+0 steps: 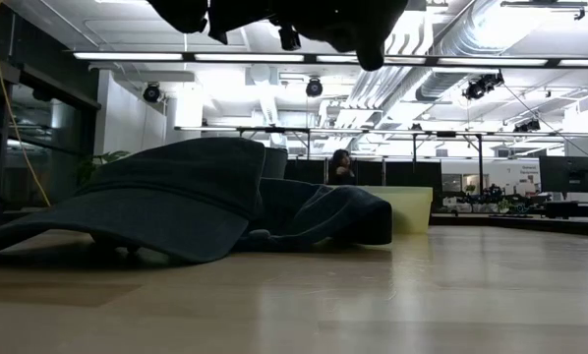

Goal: Pick & Place hat
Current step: Put the gray cap into the yellow bin

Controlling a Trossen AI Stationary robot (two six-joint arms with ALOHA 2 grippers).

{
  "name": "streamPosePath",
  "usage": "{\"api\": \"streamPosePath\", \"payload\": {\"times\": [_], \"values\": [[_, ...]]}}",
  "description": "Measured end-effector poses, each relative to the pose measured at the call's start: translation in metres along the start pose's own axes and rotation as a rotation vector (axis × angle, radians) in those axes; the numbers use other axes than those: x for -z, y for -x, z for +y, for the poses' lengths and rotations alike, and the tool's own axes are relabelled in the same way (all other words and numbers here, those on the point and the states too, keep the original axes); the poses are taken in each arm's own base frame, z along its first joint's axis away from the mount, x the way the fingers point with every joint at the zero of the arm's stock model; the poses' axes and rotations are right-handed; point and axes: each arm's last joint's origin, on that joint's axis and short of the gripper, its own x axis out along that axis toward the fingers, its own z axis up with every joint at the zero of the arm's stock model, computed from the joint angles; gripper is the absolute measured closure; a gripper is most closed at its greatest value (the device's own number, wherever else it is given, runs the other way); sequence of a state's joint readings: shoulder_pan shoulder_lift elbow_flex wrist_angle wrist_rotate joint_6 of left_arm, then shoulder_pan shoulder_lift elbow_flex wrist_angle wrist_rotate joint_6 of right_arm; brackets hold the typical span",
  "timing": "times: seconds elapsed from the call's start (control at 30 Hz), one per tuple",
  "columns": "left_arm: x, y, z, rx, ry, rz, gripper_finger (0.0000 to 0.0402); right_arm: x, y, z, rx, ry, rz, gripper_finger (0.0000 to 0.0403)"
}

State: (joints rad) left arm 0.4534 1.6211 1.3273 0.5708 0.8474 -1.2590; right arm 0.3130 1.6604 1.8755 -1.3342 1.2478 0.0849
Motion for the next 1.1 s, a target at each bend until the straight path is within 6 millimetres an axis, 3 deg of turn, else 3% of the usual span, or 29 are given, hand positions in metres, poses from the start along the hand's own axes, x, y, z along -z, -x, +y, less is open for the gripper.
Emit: {"api": "streamPosePath", "payload": {"times": [0.67,0.9,1.1], "values": [[0.002,-0.001,0.006,-0.05,-0.244,0.01,0.0188,0.009,-0.014,-0.004,0.002,-0.043,0.079,0.0398],[0.003,0.0,0.008,-0.056,-0.286,0.023,0.0167,0.015,-0.022,-0.013,0.03,-0.029,0.123,0.0398],[0.005,0.0,0.015,-0.124,-0.301,0.032,0.0167,0.024,-0.022,-0.033,0.061,-0.09,0.131,0.0398]]}}
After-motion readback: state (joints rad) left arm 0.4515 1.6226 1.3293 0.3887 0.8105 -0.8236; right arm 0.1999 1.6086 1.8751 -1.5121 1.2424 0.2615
